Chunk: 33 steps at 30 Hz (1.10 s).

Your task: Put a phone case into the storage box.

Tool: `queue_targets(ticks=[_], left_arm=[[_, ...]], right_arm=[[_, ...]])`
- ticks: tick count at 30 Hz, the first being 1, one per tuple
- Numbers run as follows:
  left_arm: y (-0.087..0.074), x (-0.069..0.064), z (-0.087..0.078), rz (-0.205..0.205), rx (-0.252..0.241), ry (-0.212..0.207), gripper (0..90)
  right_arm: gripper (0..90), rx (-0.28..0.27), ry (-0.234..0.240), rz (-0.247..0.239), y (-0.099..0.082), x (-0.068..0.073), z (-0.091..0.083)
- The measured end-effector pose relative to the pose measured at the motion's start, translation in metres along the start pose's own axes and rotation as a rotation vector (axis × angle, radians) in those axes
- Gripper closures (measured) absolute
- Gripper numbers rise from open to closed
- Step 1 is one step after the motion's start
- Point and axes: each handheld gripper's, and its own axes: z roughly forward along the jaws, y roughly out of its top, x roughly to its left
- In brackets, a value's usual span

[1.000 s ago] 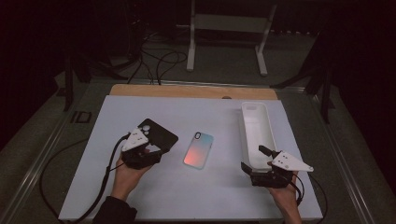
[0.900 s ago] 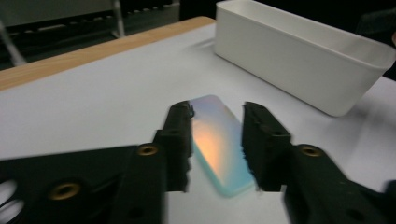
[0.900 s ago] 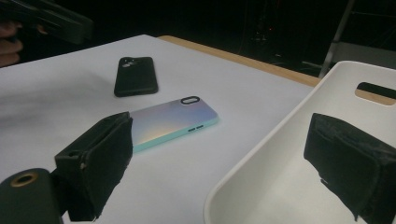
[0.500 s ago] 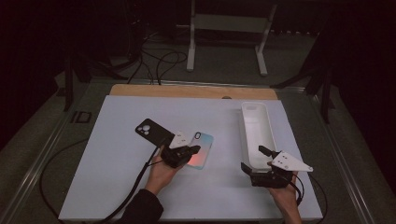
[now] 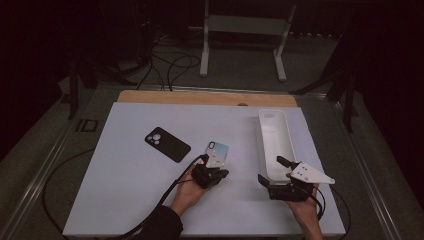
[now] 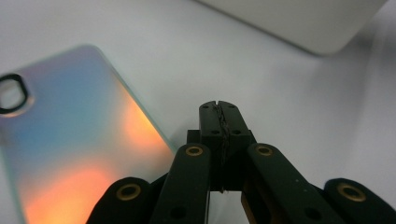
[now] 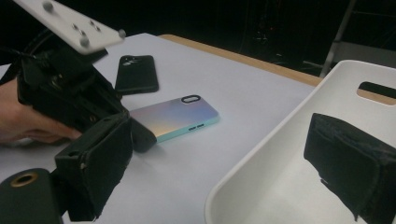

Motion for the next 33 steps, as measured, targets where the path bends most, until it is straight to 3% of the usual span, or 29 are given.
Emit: queue_targets(ticks=[5, 10, 14, 22, 23, 24, 25, 26, 27, 28, 29, 31, 32, 33], left_arm=[[-0.005, 0.001, 0.003, 0.004, 0.042, 0.013, 90.0], [-0.011, 0.006, -0.005, -0.010, 0.045, 0.024, 90.0], [-0.018, 0.012, -0.011, -0.044, 0.035, 0.044, 90.0], [-0.018, 0.013, -0.011, -0.062, 0.027, 0.041, 90.0], [-0.018, 0.013, -0.013, -0.066, 0.018, 0.042, 90.0], [-0.016, 0.013, -0.021, -0.082, -0.027, 0.039, 89.8], [-0.016, 0.013, -0.021, -0.082, -0.027, 0.039, 89.6], [-0.013, 0.013, -0.035, -0.091, -0.083, 0.056, 89.4], [-0.012, 0.014, -0.044, -0.094, -0.113, 0.063, 88.8], [-0.012, 0.014, -0.044, -0.094, -0.113, 0.063, 87.0], [-0.013, 0.015, -0.061, -0.097, -0.163, 0.074, 87.0], [-0.016, 0.017, -0.079, -0.097, -0.210, 0.085, 80.6], [-0.023, 0.021, -0.100, -0.102, -0.247, 0.110, 78.1], [-0.023, 0.021, -0.100, -0.102, -0.247, 0.110, 71.5]], right_arm=[[8.1, 0.001, 0.002, -0.001, 0.000, 0.000, 0.000], [8.1, 0.000, 0.000, 0.003, -0.001, -0.001, 0.000], [8.1, -0.001, -0.002, 0.002, -0.001, -0.001, 0.000], [8.1, 0.003, 0.000, 0.001, -0.001, 0.000, 0.001], [8.2, 0.002, 0.000, 0.001, -0.001, 0.000, 0.001], [8.1, 0.000, 0.000, 0.002, -0.001, 0.000, 0.001], [8.2, -0.002, 0.000, 0.001, -0.001, -0.001, 0.000], [8.1, -0.002, 0.000, 0.002, -0.001, -0.001, 0.000], [8.2, -0.003, -0.001, 0.003, -0.001, -0.001, 0.000], [8.2, -0.003, -0.001, 0.003, -0.001, -0.001, 0.000], [8.2, -0.002, -0.001, 0.003, -0.001, -0.002, 0.000], [8.1, -0.002, -0.001, 0.001, -0.001, -0.002, -0.001], [8.1, -0.002, 0.000, 0.001, -0.001, -0.002, 0.000], [8.1, -0.002, 0.000, 0.001, -0.001, -0.002, 0.000]])
